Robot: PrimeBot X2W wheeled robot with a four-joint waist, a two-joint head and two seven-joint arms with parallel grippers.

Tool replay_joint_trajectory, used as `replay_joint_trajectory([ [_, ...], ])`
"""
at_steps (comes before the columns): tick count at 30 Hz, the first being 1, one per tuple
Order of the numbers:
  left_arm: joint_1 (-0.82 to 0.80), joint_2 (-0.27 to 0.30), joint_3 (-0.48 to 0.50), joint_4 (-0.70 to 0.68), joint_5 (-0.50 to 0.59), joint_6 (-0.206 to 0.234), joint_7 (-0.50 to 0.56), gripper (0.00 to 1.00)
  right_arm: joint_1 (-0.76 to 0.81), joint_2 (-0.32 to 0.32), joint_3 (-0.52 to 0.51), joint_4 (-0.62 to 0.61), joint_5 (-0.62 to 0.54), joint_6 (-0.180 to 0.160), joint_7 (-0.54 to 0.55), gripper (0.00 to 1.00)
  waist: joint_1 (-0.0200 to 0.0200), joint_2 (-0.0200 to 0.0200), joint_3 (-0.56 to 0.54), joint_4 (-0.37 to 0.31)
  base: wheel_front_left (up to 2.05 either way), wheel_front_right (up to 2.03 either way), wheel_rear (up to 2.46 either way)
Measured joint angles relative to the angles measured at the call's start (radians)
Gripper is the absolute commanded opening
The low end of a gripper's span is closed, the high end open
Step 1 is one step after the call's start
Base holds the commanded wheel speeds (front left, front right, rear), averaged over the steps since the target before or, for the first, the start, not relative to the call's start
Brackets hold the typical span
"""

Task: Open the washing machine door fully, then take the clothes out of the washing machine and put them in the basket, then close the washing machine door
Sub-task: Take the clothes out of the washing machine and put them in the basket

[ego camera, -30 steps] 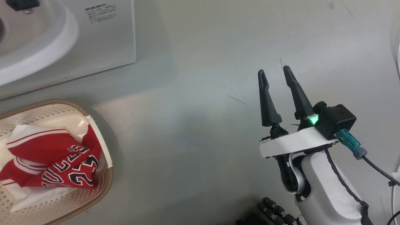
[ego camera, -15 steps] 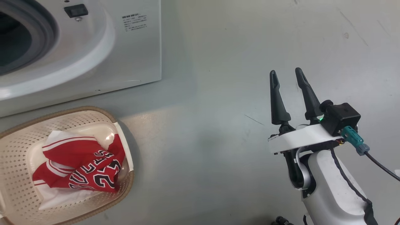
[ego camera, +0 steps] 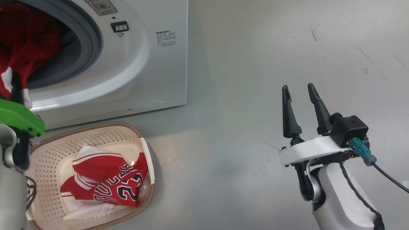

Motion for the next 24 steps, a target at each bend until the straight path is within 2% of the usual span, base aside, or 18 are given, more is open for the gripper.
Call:
replay_joint_trajectory([
  [11,0.172,-0.059,-0.063,0.030,0.002,-0.005,-0.108,0.00,0.042,0.000,-0.015,0.022,-0.015,0.000,0.000,1.00,0.0000,0.0000,-0.098,0.035,0.00,0.00,0.00],
  [24,0.344,-0.119,-0.114,0.099,-0.009,-0.006,-0.134,0.00,0.067,-0.001,-0.017,0.030,-0.028,0.000,0.000,1.00,0.0000,0.0000,-0.154,0.069,0.00,0.00,0.00],
])
